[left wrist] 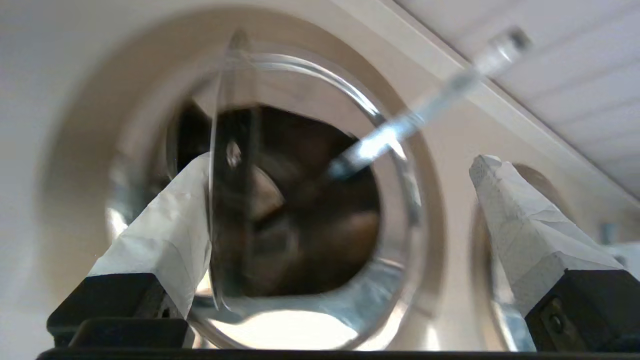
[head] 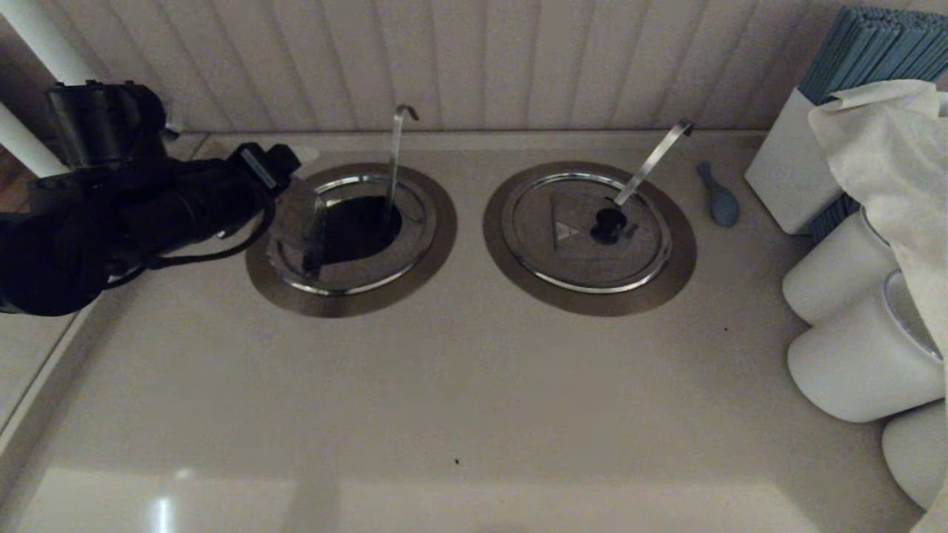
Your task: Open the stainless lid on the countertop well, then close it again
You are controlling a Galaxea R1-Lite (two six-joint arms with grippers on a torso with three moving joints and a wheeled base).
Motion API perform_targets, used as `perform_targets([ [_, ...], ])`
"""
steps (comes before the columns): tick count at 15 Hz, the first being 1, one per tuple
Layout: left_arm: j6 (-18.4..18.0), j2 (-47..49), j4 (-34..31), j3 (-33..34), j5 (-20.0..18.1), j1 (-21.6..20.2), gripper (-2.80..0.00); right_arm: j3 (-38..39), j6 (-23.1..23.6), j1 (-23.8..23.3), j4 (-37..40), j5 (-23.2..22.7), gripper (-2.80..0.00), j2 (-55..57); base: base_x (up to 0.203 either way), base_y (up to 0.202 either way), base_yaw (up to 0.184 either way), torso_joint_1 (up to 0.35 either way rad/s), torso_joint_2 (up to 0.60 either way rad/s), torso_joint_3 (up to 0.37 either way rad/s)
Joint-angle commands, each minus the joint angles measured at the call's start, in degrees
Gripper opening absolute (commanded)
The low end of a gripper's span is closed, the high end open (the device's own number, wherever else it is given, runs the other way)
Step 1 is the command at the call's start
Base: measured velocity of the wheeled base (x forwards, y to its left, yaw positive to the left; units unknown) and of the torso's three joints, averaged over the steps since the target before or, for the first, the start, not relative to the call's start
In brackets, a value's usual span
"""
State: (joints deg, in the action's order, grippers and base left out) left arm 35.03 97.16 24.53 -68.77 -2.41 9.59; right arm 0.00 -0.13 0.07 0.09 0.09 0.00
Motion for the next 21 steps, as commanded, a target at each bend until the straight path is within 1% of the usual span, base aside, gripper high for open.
perform_targets([
  [1, 0.80, -0.65, -0.18, 0.04, -0.07, 1.92, 0.00, 0.00, 0.05, 0.01, 0.00, 0.00, 0.00, 0.09, 0.000, 0.000, 0.000, 0.000, 0.00, 0.000],
  [3, 0.99, -0.80, -0.27, 0.89, 0.32, 4.60, 0.00, 0.00, -0.02, 0.01, 0.00, 0.00, 0.00, 0.09, 0.000, 0.000, 0.000, 0.000, 0.00, 0.000],
  [5, 1.00, -0.53, -0.19, 1.83, 3.95, 7.95, 0.00, 0.00, -0.04, 0.01, 0.00, 0.00, 0.00, 0.09, 0.000, 0.000, 0.000, 0.000, 0.00, 0.000],
  [6, 1.00, -0.59, -0.18, 1.92, 5.15, 8.94, 0.00, 0.00, -0.04, 0.01, 0.00, 0.00, 0.00, 0.06, 0.000, 0.000, 0.000, 0.000, 0.00, 0.000],
  [12, 1.00, -1.92, -0.27, 1.79, 5.31, 9.62, 0.00, 0.00, -0.04, 0.01, 0.00, 0.00, 0.00, 0.09, 0.000, 0.000, 0.000, 0.000, 0.00, 0.000],
  [14, 0.50, -2.41, -0.42, 1.79, 5.40, 9.57, 0.00, 0.00, 0.00, 0.01, 0.00, 0.00, 0.00, 0.01, 0.000, 0.000, 0.000, 0.000, 0.00, 0.000],
  [15, -0.37, -3.10, -1.09, 1.75, 5.40, 9.57, 0.00, 0.00, -0.04, 0.01, 0.00, 0.00, 0.00, 0.09, 0.000, 0.000, 0.000, 0.000, 0.00, 0.000],
  [17, -5.22, -5.32, -3.20, 2.35, 5.54, 9.57, 0.00, 0.00, -0.03, 0.01, 0.00, 0.00, 0.00, 0.09, 0.000, 0.000, 0.000, 0.000, 0.00, 0.000],
  [19, -8.34, -9.84, -3.88, 4.93, 5.66, 9.51, 0.00, 0.00, 0.04, 0.01, 0.00, 0.00, 0.00, 0.09, 0.000, 0.000, 0.000, 0.000, 0.00, 0.000],
  [20, -10.87, -13.25, -4.43, 7.00, 5.69, 9.47, 0.00, 0.00, 0.04, 0.01, 0.00, 0.00, 0.00, 0.09, 0.000, 0.000, 0.000, 0.000, 0.00, 0.000],
  [21, -14.28, -16.98, -5.72, 9.61, 5.71, 9.44, 0.00, 0.00, 0.05, 0.01, 0.00, 0.00, 0.00, 0.09, 0.000, 0.000, 0.000, 0.000, 0.00, 0.000],
])
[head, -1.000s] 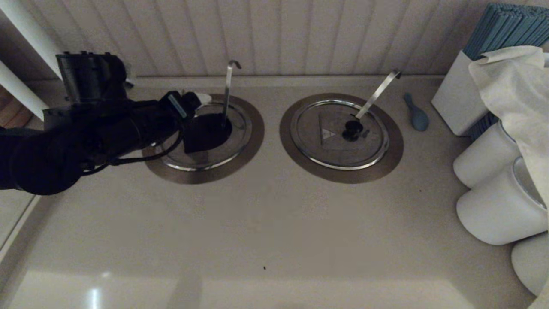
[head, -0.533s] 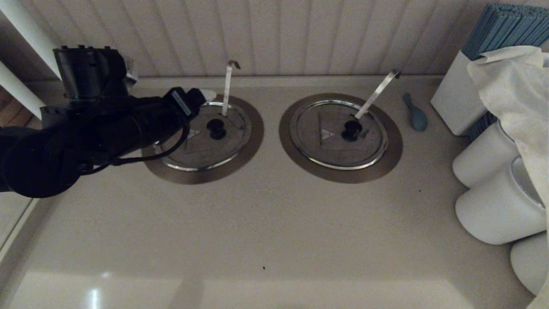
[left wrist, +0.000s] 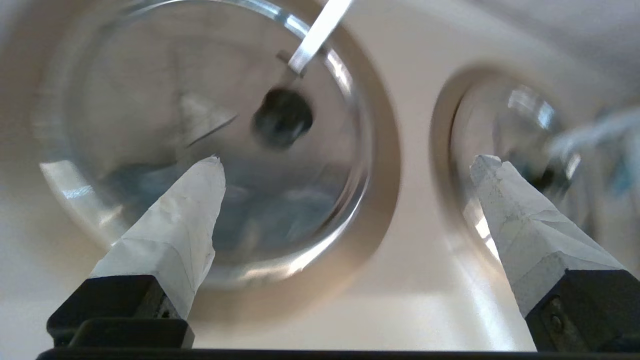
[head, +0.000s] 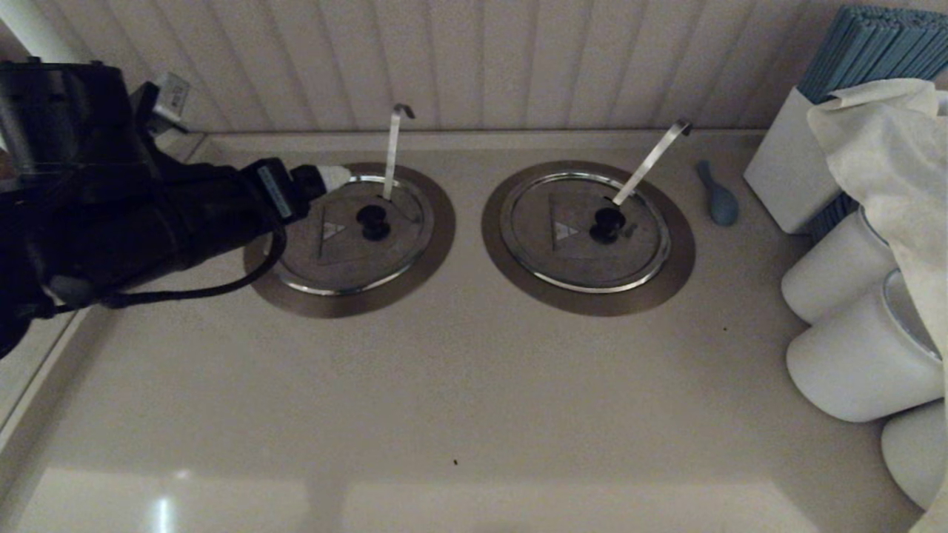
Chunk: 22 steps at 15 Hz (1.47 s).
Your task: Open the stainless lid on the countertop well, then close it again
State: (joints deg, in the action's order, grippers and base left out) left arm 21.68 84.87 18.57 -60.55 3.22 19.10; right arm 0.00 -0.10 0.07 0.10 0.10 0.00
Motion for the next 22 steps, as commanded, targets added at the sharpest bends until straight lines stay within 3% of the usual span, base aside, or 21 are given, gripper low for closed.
perform_targets([
  [1, -4.10, -9.23, -1.88, 4.24, 0.07, -0.07, -2.80, 0.00, 0.01, 0.01, -0.01, -0.01, 0.00, 0.09, 0.000, 0.000, 0.000, 0.000, 0.00, 0.000],
  [4, -7.75, -23.55, -12.41, 10.50, 0.62, -0.30, -2.80, 0.00, -0.05, 0.01, -0.01, -0.01, 0.00, 0.09, 0.000, 0.000, 0.000, 0.000, 0.00, 0.000],
  [7, -8.81, -37.27, -28.42, 12.73, 9.21, -0.96, -2.80, 0.00, -0.02, 0.01, -0.01, -0.01, 0.00, 0.06, 0.000, 0.000, 0.000, 0.000, 0.00, 0.000],
  [9, -9.13, -45.52, -34.48, 13.62, 13.18, -2.49, -2.80, 0.00, 0.00, 0.01, -0.01, -0.01, 0.00, 0.09, 0.000, 0.000, 0.000, 0.000, 0.00, 0.000],
  [11, -10.14, -53.37, -38.86, 13.97, 14.76, -7.67, -2.80, 0.00, -0.02, 0.01, -0.01, -0.01, 0.00, 0.09, 0.000, 0.000, 0.000, 0.000, 0.00, 0.000],
  [13, -13.17, -57.67, -41.01, 14.63, 15.31, -14.94, -2.80, 0.00, -0.06, 0.01, -0.01, -0.01, 0.00, 0.09, 0.000, 0.000, 0.000, 0.000, 0.00, 0.000],
  [14, -15.62, -60.71, -41.14, 15.13, 15.04, -16.61, -2.80, 0.00, -0.08, 0.01, -0.01, -0.01, 0.00, 0.09, 0.000, 0.000, 0.000, 0.000, 0.00, 0.000],
  [17, -20.64, -69.43, -41.02, 16.70, 9.77, -17.95, -2.80, 0.00, -0.01, 0.01, -0.01, -0.01, 0.00, 0.09, 0.000, 0.000, 0.000, 0.000, 0.00, 0.000],
  [18, -21.71, -72.95, -41.00, 18.72, 6.34, -18.16, -2.80, 0.00, -0.08, 0.01, -0.01, -0.01, 0.00, 0.09, 0.000, 0.000, 0.000, 0.000, 0.00, 0.000],
  [20, -23.16, -79.68, -41.44, 25.80, -2.28, -18.66, -2.80, 0.00, -0.04, 0.01, -0.01, -0.01, 0.00, 0.09, 0.000, 0.000, 0.000, 0.000, 0.00, 0.000],
  [22, -27.43, -84.24, -41.79, 33.83, -6.20, -18.89, -2.80, 0.00, -0.05, 0.01, -0.01, -0.01, 0.00, 0.09, 0.000, 0.000, 0.000, 0.000, 0.00, 0.000],
])
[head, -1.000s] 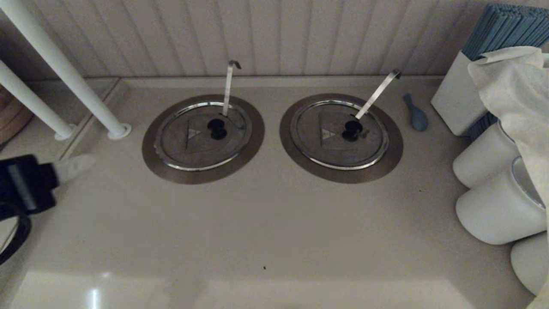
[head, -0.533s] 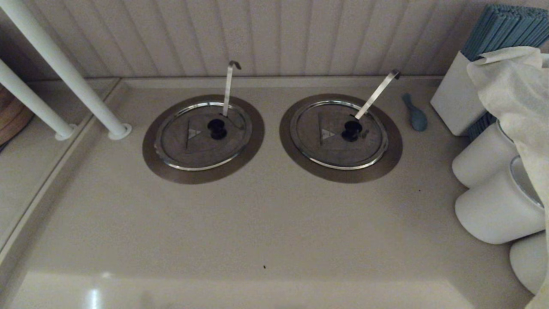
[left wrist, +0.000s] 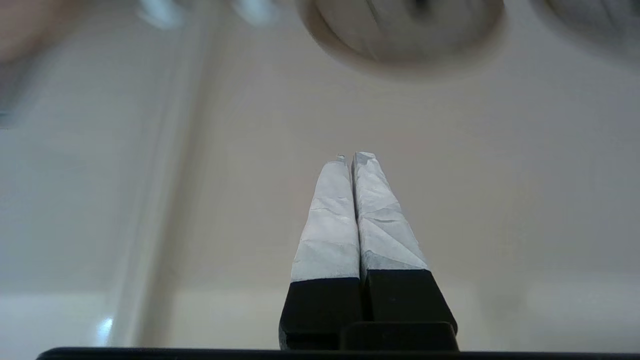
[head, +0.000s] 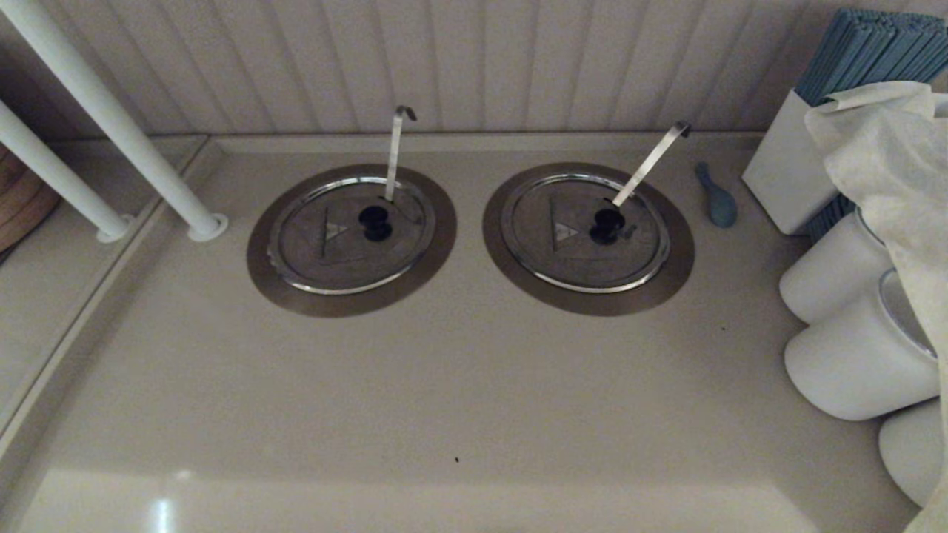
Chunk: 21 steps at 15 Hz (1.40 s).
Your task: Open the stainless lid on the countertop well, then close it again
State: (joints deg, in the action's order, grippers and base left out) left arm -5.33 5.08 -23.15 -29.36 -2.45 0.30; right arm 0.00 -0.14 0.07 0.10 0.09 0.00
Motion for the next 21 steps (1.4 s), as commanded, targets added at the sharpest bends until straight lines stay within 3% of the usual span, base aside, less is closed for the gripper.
perform_targets([
  [1, -1.78, -4.70, 0.50, 6.81, -0.25, -0.15, -2.80, 0.00, 0.05, 0.01, -0.01, 0.00, 0.00, 0.09, 0.000, 0.000, 0.000, 0.000, 0.00, 0.000],
  [4, -3.03, -4.92, 11.01, 21.43, 1.07, -0.20, -2.80, 0.00, 0.04, 0.01, -0.01, 0.00, 0.00, 0.09, 0.000, 0.000, 0.000, 0.000, 0.00, 0.000],
  [6, -0.48, -4.97, 22.29, 28.79, 1.68, -0.21, -2.80, 0.00, 0.05, 0.01, -0.01, 0.00, 0.00, 0.09, 0.000, 0.000, 0.000, 0.000, 0.00, 0.000],
  [7, 1.22, -4.99, 22.70, 29.32, 1.95, -0.22, -2.80, 0.00, -0.03, 0.01, -0.01, 0.00, 0.00, 0.09, 0.000, 0.000, 0.000, 0.000, 0.00, 0.000],
  [13, -1.44, -5.00, 22.89, 29.28, 1.40, -0.22, -2.80, 0.00, 0.41, 0.01, -0.01, -0.09, 0.00, 0.00, 0.000, 0.000, 0.000, 0.000, 0.00, 0.000],
  [21, -0.21, -5.00, 22.89, 29.36, 1.47, -0.22, -2.80, 0.00, 0.32, 0.01, -0.01, -0.08, 0.00, 0.00, 0.000, 0.000, 0.000, 0.000, 0.00, 0.000],
])
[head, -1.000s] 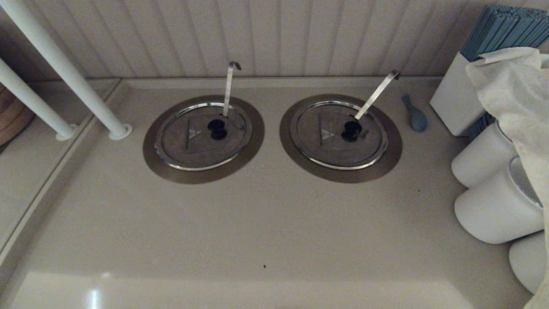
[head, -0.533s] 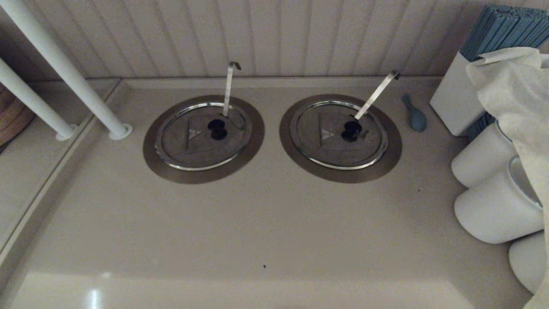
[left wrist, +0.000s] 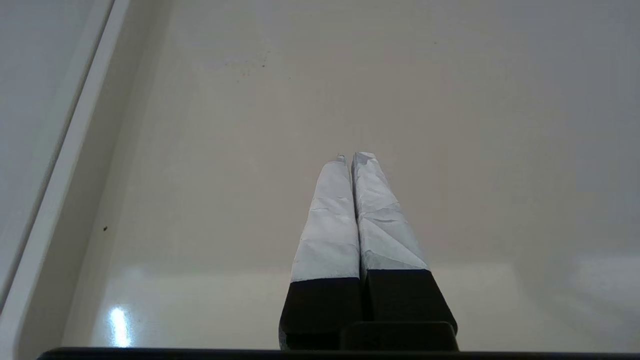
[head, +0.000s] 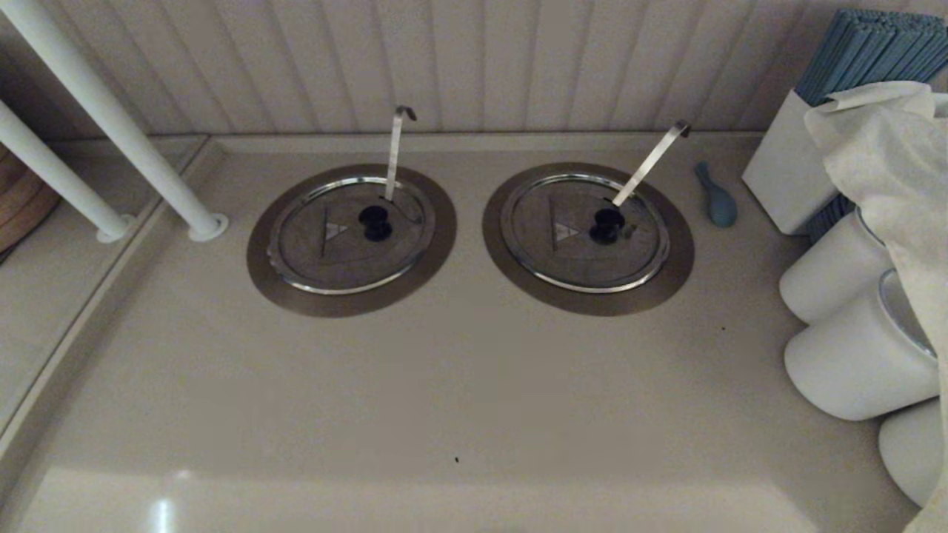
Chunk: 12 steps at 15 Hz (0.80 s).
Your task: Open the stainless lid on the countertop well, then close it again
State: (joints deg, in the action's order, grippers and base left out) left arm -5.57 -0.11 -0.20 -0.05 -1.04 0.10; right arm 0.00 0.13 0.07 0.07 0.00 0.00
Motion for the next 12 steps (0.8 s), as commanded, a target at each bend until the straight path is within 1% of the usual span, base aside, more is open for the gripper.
perform_targets([
  [1, 0.03, 0.20, -0.07, 0.05, -0.02, -0.01, -2.80, 0.00, -0.04, 0.01, 0.01, 0.00, 0.00, 0.01, 0.000, 0.000, 0.000, 0.000, 0.00, 0.000],
  [12, 0.12, 0.20, -0.07, 0.05, 0.07, -0.01, -2.80, 0.00, -0.21, 0.01, -0.05, 0.09, 0.00, 0.09, 0.000, 0.000, 0.000, 0.000, 0.00, 0.000],
])
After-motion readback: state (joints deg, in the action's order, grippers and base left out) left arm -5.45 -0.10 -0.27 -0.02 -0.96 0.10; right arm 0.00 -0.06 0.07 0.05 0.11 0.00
